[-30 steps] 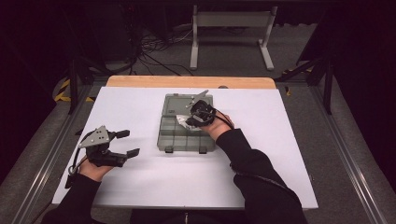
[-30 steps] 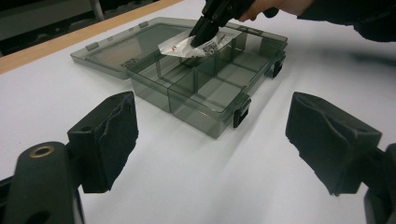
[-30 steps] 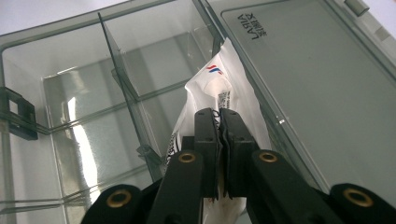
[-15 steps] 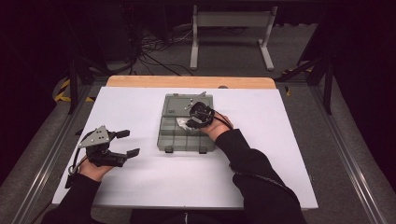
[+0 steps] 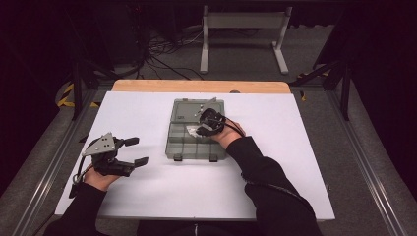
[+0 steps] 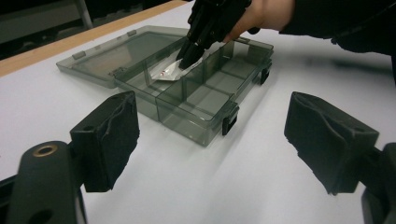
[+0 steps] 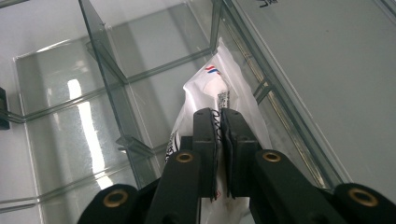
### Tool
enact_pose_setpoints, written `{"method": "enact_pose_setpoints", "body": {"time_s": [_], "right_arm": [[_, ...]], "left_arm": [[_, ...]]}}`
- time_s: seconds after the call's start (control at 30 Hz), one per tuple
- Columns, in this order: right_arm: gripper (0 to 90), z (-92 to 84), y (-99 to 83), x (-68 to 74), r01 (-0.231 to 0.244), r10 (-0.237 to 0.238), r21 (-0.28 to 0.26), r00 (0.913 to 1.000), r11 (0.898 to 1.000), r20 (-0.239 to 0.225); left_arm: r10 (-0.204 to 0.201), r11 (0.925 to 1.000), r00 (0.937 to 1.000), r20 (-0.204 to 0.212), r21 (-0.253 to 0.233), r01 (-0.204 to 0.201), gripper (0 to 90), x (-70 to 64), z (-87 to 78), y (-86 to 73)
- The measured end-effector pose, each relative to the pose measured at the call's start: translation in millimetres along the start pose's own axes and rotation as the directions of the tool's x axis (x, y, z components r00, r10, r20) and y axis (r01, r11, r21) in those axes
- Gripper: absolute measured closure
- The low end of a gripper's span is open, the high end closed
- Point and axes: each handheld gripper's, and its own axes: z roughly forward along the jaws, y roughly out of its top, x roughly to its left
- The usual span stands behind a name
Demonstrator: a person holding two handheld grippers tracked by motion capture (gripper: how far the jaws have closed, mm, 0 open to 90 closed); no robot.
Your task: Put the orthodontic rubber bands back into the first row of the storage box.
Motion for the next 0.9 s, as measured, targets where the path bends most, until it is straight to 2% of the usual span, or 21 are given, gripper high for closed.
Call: {"method": "enact_pose_setpoints", "body": {"time_s": [0.1,0.23,0.33,0.43,0.47,0.5,0.57,0.63,0.67,0.7,0.73,0.77,0.8,0.83,0.9], "right_arm": [[79.5,-1.6,0.0,-0.2,-0.003,0.003,-0.008,1.0000,1.000,-0.002],[72.0,-14.5,0.1,0.0,-0.034,0.033,-0.061,0.9993,0.998,-0.016],[72.0,-28.9,-0.6,2.2,-0.028,0.028,-0.088,0.9996,0.996,-0.007],[73.3,-45.1,-2.8,3.8,-0.022,0.023,-0.110,0.9997,0.994,0.011],[73.3,-45.1,-2.8,3.8,-0.022,0.023,-0.110,0.9997,0.994,0.011],[75.5,-51.9,-3.9,4.5,-0.022,0.024,-0.120,0.9996,0.993,0.017],[81.4,-66.0,-6.1,5.8,-0.019,0.023,-0.132,0.9992,0.991,0.034],[87.1,-77.1,-8.1,6.2,-0.019,0.024,-0.139,0.9991,0.990,0.035],[89.8,-87.0,-10.3,6.6,-0.026,0.033,-0.144,0.9984,0.989,0.046],[89.8,-87.0,-10.3,6.6,-0.026,0.033,-0.144,0.9984,0.989,0.046],[89.8,-95.8,-12.7,6.6,-0.027,0.035,-0.151,0.9981,0.988,0.051],[89.8,-95.8,-12.7,6.6,-0.027,0.035,-0.151,0.9981,0.988,0.051],[89.8,-102.5,-15.1,6.9,-0.027,0.037,-0.158,0.9975,0.987,0.060],[89.8,-102.5,-15.1,6.9,-0.027,0.037,-0.158,0.9975,0.987,0.060],[89.9,-108.2,-17.6,7.4,-0.030,0.041,-0.160,0.9969,0.987,0.068]], "left_arm": [[0.015,0.9999,0.9999,-0.003,-0.008,-0.015,18.3,0.0,-0.8,0.5],[0.029,0.9996,0.9994,-0.021,0.000,-0.029,18.4,-0.6,-0.3,3.7],[0.032,0.9993,0.9989,-0.035,0.022,-0.032,19.8,-0.1,-0.5,8.6],[0.029,0.9990,0.9988,-0.039,0.036,-0.028,26.0,1.5,-0.3,12.8],[0.029,0.9990,0.9988,-0.039,0.036,-0.028,28.7,1.5,-0.3,12.8],[0.015,0.9994,0.9991,-0.040,0.032,-0.014,33.7,3.1,-0.2,15.0],[-0.002,0.9996,0.9992,-0.040,0.026,0.003,36.9,6.6,-1.0,18.6],[-0.018,0.9993,0.9988,-0.046,0.031,0.019,46.4,10.0,-1.7,22.4],[-0.021,0.9991,0.9984,-0.052,0.034,0.023,56.0,10.6,-1.8,23.6],[-0.015,0.9991,0.9979,-0.063,0.039,0.018,56.0,12.3,-1.7,25.4],[0.000,0.9982,0.9969,-0.079,0.060,0.005,65.0,13.9,-2.0,29.2],[0.000,0.9982,0.9969,-0.079,0.060,0.005,71.0,13.9,-2.0,29.2],[0.018,0.9978,0.9953,-0.095,0.065,-0.012,76.3,13.8,-2.5,31.1],[0.020,0.9978,0.9950,-0.098,0.064,-0.014,76.3,13.6,-2.7,32.7],[0.017,0.9970,0.9944,-0.105,0.077,-0.009,84.6,14.8,-1.5,36.7]]}}
